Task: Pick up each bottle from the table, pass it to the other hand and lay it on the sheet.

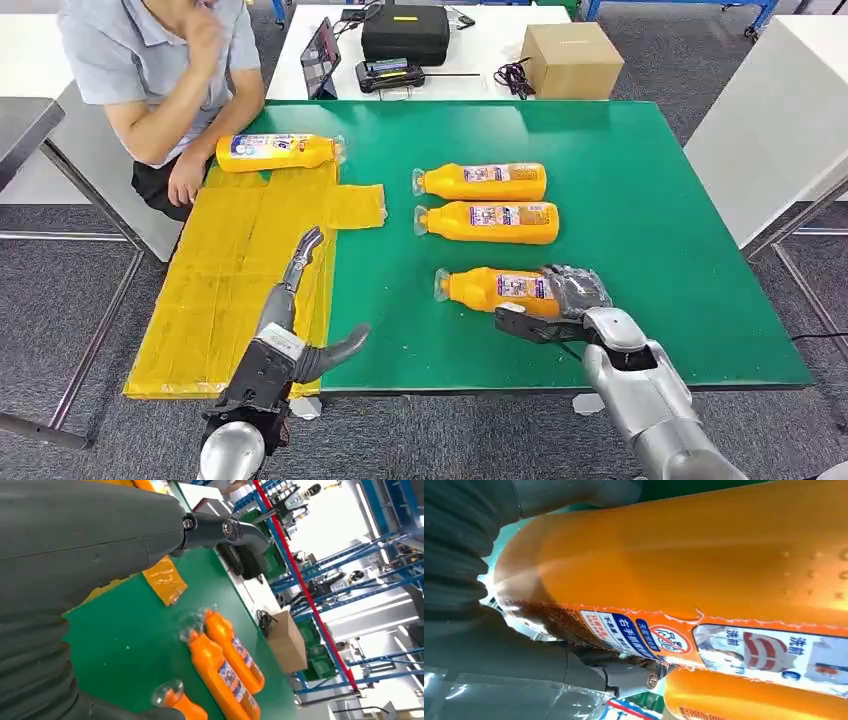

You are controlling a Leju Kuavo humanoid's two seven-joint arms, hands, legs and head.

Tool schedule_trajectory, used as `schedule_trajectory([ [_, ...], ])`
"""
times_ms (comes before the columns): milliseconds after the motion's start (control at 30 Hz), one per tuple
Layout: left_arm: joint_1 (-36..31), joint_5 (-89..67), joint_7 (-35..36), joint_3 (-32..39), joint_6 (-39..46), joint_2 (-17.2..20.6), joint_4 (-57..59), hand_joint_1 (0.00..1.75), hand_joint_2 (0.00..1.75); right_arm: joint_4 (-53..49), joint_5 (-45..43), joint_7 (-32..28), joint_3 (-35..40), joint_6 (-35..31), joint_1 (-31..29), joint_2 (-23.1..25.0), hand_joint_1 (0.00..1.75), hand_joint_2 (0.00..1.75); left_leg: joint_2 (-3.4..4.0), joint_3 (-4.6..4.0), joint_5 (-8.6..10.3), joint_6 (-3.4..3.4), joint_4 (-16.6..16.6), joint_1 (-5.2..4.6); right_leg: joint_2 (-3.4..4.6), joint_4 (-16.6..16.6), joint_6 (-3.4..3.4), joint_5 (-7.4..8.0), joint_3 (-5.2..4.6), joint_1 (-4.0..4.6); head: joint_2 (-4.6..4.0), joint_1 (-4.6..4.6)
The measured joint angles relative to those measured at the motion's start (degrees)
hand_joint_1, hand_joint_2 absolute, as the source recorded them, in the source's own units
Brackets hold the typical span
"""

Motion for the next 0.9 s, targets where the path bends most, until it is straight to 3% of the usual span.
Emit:
schedule_trajectory([
  [200,-0.40,0.24,-0.57,-0.13,0.00,0.00,0.61,0.00,1.75,1.62,-5.36,-3.15,0.13,0.09,-0.72,-1.47,1.75,1.75,-0.02,0.12,0.00,0.01,0.00,0.00,-0.02,-0.01,0.00,0.00,0.10,0.00,0.00,0.00],
  [367,-0.57,1.59,-1.73,-0.29,1.72,0.00,1.14,0.00,1.75,0.08,-19.56,-9.13,-1.42,0.74,1.72,-2.58,1.75,1.75,-0.01,0.17,-0.03,0.01,0.01,0.01,-0.01,-0.02,0.01,-0.01,0.16,0.02,0.00,0.00],
  [500,-0.53,4.79,-2.16,-0.26,4.59,0.00,1.14,0.00,1.75,-6.98,-31.92,-11.87,-3.67,2.89,7.42,-3.00,1.75,1.75,0.04,0.15,-0.13,0.03,-0.02,0.03,0.01,-0.02,0.01,-0.03,0.20,0.05,0.00,0.00],
  [667,-0.70,11.46,0.68,-0.24,5.03,0.00,1.86,0.00,1.75,-15.61,-37.80,-12.07,-4.13,5.14,12.18,-1.24,1.75,1.75,0.24,0.09,-0.14,-0.01,-0.04,0.07,0.09,-0.01,-0.02,-0.02,0.05,0.08,0.00,0.00],
  [900,-2.27,22.27,2.01,0.13,6.32,0.00,7.19,0.00,1.75,-18.44,-41.88,-12.42,-2.49,5.97,9.98,2.84,1.75,1.75,0.20,-0.19,0.08,0.01,-0.02,0.05,0.07,0.04,-0.05,0.06,-0.14,0.05,0.00,-0.02],
])
